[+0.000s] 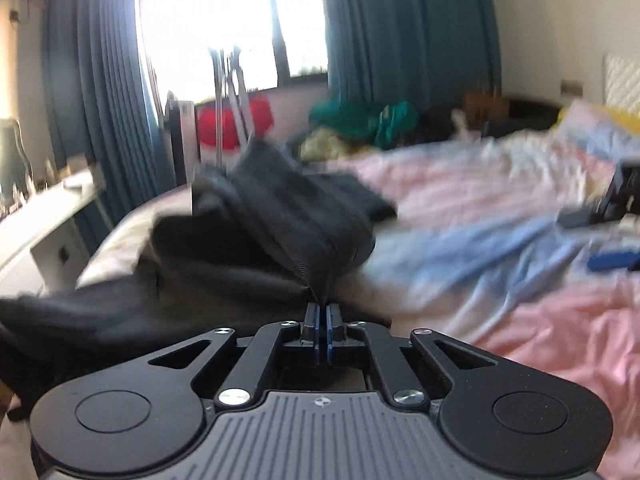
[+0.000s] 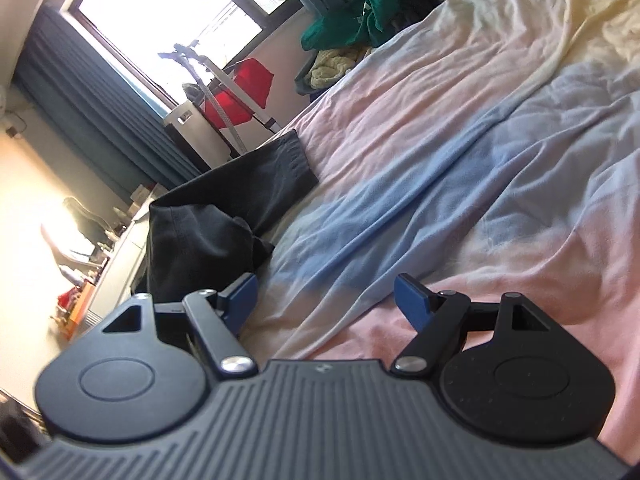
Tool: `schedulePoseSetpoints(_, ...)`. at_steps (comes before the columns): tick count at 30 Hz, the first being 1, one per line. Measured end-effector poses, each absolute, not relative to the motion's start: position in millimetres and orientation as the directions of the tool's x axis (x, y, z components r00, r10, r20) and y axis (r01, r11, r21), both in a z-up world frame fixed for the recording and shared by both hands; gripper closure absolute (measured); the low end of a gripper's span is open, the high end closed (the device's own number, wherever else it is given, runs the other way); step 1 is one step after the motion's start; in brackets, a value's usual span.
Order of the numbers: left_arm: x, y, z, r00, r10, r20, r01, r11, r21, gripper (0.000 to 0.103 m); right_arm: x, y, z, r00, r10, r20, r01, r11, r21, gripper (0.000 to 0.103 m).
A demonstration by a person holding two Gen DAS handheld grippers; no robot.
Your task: Fold clothes
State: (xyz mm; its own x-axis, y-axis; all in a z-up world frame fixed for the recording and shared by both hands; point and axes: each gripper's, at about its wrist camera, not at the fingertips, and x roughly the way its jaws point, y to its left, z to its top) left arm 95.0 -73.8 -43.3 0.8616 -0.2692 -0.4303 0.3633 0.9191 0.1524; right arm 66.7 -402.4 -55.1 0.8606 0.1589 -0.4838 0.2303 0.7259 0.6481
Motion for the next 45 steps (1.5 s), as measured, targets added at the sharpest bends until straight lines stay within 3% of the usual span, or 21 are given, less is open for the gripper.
schedulePoseSetpoints(2,100.1,-69.6,-25.6,0.882,-0.293,-0.368,0.359,0.925,0.123,0.073,66.1,-402.6,-55.0,0.860,0.157,-0.485,0.234,0.724,0.649,0.025)
schedulePoseSetpoints(3,106.5,-70.3,-16.1,0.895,-0.289,-0.340,0.346,0.931,0.119,0.056,66.2,-402.6,-55.1,0.860,0.158,-0.485,0.235,0.722,0.651,0.025)
schedulePoseSetpoints(6,146.7,-79.8,9.6,0.908,-0.267,-0.323,0.315,0.943,0.107,0.036,69.8,-399.2,-56.3,0.855,0.160,-0.493,0.236,0.727,0.645,0.025)
schedulePoseSetpoints(12,276.0,-102.2,22.1,0.893,-0.153,-0.424,0.202,0.977,0.072,0.027,84.5,-393.6,-65.5,0.836,0.174,-0.520,0.235,0.743,0.627,0.025)
schedulePoseSetpoints(19,373.1,-118.9,0.0,0.853,-0.008,-0.522,0.091,0.987,0.133,0.032,104.8,-398.7,-84.8,0.815,0.184,-0.550,0.267,0.723,0.638,0.025)
schedulePoseSetpoints(22,396.6,-126.1,-11.5,0.823,-0.005,-0.569,0.104,0.984,0.143,0.045,111.9,-400.9,-91.4,0.807,0.189,-0.559,0.277,0.715,0.642,0.025)
schedulePoseSetpoints(25,404.7,-141.1,-25.0,0.815,0.027,-0.578,0.128,0.966,0.226,0.068,115.8,-402.3,-96.5,0.800,0.200,-0.566,0.283,0.707,0.648,0.025)
schedulePoseSetpoints(27,406.7,-150.2,-32.2,0.810,0.047,-0.584,0.143,0.951,0.274,0.098,116.3,-402.8,-99.3,0.795,0.208,-0.569,0.286,0.699,0.655,0.025)
schedulePoseSetpoints(36,351.4,-196.7,-12.9,0.875,0.024,-0.484,0.220,0.870,0.441,0.099,111.2,-404.3,-94.5,0.807,0.206,-0.554,0.279,0.693,0.664,0.025)
schedulePoseSetpoints(45,215.6,-235.0,24.6,0.852,-0.274,-0.446,0.464,0.791,0.400,0.100,90.0,-439.0,-80.8,0.854,0.096,-0.512,0.347,0.629,0.696,0.025)
